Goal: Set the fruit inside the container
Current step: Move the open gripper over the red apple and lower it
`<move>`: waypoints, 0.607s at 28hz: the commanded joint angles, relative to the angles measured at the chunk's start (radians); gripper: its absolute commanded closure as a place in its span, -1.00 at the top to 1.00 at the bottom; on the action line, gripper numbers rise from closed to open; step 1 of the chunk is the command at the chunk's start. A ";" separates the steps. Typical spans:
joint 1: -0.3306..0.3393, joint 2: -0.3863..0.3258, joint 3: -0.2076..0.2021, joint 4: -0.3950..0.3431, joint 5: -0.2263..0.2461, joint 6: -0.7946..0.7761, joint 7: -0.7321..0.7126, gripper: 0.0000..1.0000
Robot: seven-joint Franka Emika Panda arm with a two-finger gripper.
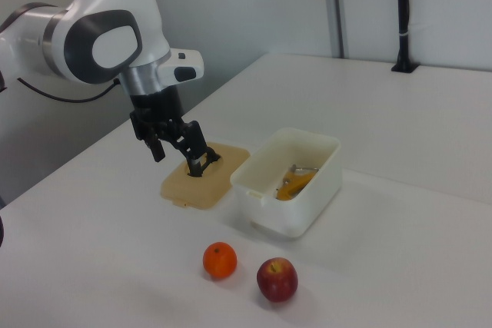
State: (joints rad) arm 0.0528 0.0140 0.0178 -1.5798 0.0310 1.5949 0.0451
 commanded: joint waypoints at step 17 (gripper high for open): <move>-0.103 0.032 -0.042 -0.095 -0.031 0.078 -0.292 1.00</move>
State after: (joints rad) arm -0.0322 0.0279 -0.0189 -1.6017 0.0291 1.5959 -0.0847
